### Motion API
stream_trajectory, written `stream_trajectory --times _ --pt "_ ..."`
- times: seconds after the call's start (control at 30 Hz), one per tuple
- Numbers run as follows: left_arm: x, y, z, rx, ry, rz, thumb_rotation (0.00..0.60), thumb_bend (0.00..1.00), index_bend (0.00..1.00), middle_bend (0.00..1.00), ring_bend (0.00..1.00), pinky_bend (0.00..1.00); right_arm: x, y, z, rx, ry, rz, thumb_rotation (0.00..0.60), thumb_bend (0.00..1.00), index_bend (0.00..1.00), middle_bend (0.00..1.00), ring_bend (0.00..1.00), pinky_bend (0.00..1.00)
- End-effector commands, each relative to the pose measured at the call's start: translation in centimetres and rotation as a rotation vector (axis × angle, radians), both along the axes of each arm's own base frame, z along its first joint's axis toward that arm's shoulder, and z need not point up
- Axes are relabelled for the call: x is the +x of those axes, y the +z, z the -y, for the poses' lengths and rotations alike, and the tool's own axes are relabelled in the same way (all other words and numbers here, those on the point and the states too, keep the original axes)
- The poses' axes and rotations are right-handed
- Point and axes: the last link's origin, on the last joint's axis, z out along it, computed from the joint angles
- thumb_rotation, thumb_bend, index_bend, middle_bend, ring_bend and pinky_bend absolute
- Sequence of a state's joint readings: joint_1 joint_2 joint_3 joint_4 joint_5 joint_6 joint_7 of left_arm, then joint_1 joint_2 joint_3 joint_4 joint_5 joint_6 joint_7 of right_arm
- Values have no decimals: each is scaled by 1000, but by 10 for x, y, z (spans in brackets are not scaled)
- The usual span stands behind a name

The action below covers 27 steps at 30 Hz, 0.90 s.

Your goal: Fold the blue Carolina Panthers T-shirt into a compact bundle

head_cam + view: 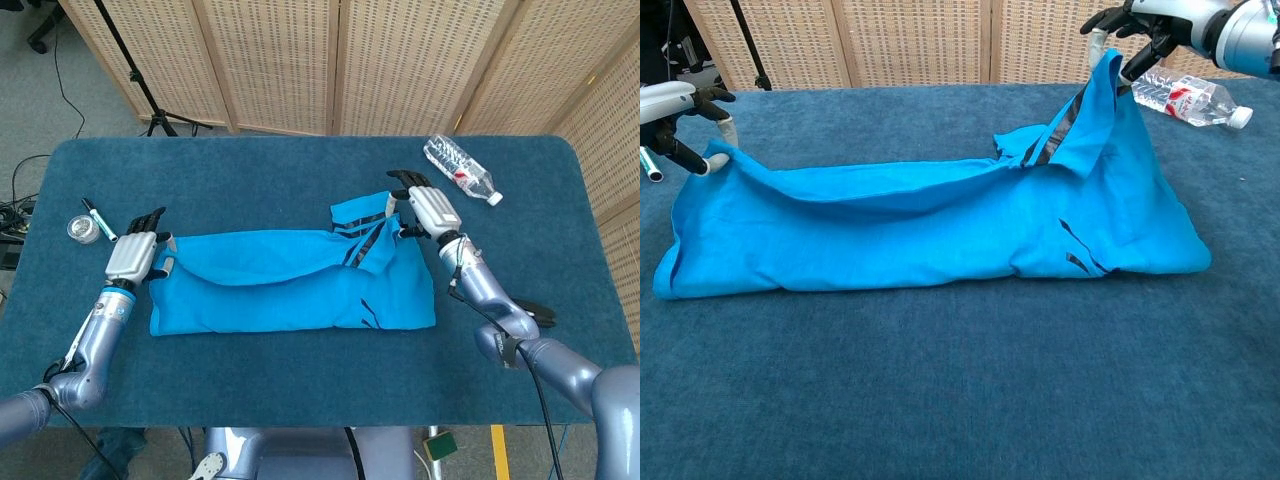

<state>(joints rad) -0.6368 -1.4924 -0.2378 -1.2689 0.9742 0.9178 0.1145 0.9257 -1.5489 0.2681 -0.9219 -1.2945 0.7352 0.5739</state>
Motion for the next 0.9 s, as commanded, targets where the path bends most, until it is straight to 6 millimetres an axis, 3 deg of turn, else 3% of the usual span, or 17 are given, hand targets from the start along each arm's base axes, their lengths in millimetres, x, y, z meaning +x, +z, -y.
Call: stream_trajectory --times 0.03,0.5,0.6,0.67,0.73,0.77,0.9 --pt "0 -4 -4 8 7 3 600 604 813 0 0 0 6 -5 9 5 -18 21 600 646 649 114 0 0" --pt "-6 -20 -23 68 33 -45 600 602 805 0 0 0 3 -23 33 6 -107 -13 600 646 649 114 0 0" --pt "-7 -23 -24 72 35 -40 600 581 593 0 0 0 1 -26 34 7 -115 -14 600 646 649 114 0 0" --pt "-8 -23 -25 75 33 -20 600 534 282 0 0 0 0 -27 35 7 -117 -21 600 646 649 114 0 0" --pt "-9 -22 -26 82 33 -2 600 491 73 0 0 0 -1 -28 36 6 -118 -24 600 646 649 114 0 0" --pt "-9 -21 -26 86 31 6 600 473 16 0 0 0 -1 -28 36 5 -119 -26 600 646 649 114 0 0" --pt "-10 -18 -28 114 27 30 600 459 0 0 0 0 -2 -30 38 5 -126 -33 600 646 649 114 0 0"
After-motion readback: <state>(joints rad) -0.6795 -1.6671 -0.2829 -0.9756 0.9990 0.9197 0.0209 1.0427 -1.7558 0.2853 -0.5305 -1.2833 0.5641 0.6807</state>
